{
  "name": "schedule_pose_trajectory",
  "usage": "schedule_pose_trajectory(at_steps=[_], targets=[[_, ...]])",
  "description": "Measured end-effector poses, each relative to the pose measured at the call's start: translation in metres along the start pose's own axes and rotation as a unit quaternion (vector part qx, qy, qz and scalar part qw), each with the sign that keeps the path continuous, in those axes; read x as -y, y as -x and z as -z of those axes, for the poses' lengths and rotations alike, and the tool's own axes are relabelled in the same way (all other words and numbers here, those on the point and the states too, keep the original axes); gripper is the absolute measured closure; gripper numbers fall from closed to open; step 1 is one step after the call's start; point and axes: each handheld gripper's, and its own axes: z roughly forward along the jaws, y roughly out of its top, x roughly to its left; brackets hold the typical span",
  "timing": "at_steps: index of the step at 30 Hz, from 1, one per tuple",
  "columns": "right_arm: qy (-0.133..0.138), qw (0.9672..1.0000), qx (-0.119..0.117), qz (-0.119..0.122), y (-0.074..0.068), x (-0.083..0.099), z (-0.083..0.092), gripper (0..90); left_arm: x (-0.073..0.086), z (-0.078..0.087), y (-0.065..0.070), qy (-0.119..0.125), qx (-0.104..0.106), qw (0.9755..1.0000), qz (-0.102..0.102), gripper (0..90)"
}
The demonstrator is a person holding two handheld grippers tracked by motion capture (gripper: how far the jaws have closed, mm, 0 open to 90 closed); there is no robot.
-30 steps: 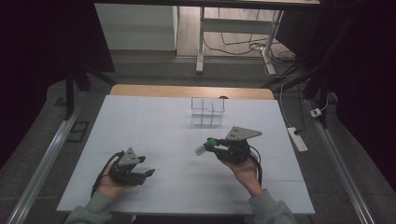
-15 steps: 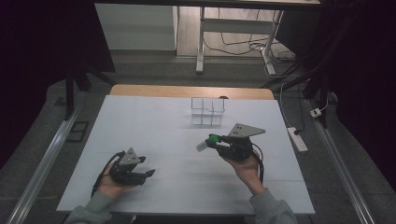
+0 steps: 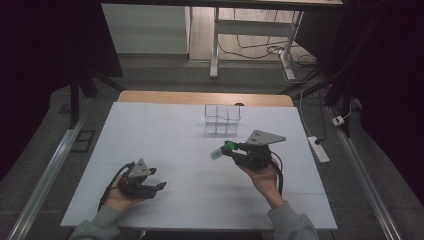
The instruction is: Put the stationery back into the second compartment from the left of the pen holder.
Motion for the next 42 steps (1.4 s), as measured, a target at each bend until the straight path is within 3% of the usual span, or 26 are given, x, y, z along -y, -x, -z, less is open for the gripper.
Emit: schedule_pose_trajectory(at_steps=[29,42], targets=[[0.007,0.9999,0.008,0.004,0.005,-0.011,-0.001,69.5,-0.001,-0.001,0.0,-0.001,-0.001,1.0,-0.007,34.9],[-0.011,0.9993,0.036,-0.001,0.028,-0.015,-0.008,69.6,-0.001,0.0,0.0,0.002,-0.001,1.0,-0.004,34.9]])
